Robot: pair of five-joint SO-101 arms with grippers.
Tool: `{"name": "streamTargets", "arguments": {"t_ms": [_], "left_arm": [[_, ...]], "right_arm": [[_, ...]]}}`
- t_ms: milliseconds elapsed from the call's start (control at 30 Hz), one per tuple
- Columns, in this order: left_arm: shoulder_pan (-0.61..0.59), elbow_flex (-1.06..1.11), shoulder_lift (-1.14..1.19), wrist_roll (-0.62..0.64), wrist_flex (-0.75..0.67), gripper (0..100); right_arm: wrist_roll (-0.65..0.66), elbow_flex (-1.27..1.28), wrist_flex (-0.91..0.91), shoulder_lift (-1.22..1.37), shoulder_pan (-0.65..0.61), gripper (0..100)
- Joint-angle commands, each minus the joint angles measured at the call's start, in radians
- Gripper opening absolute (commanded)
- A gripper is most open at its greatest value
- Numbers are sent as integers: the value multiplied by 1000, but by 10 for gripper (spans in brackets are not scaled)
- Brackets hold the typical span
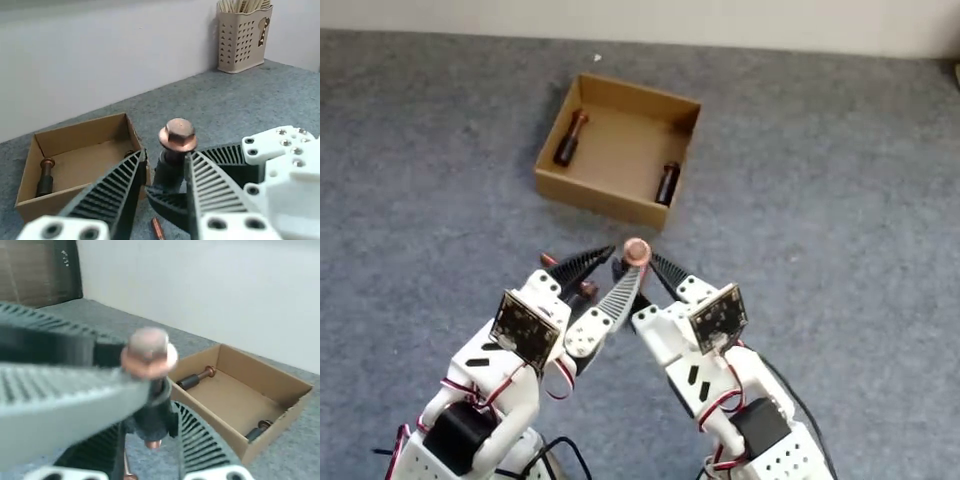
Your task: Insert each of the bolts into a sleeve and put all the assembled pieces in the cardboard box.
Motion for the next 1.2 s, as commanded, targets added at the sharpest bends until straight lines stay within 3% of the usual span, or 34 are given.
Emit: {"name": "streamTargets", "arguments": {"t_ms": [0,433,567,633,900,1167], "left_arm": [[-16,-48,15,-15,68,151],[-27,-191,5,-100,351,146],[-133,-186,5,-100,385,55],[-205,-182,5,-100,385,5],[-441,64,5,-100,376,6],[-558,271,5,-98,166,6]], "right_arm": [[-14,142,-39,-19,53,5],[-14,142,58,-12,97,5],[-14,142,119,-12,99,5],[-14,142,151,-12,110,5],[-8,142,242,-13,170,5],[-6,-16,435,-12,170,5]]}}
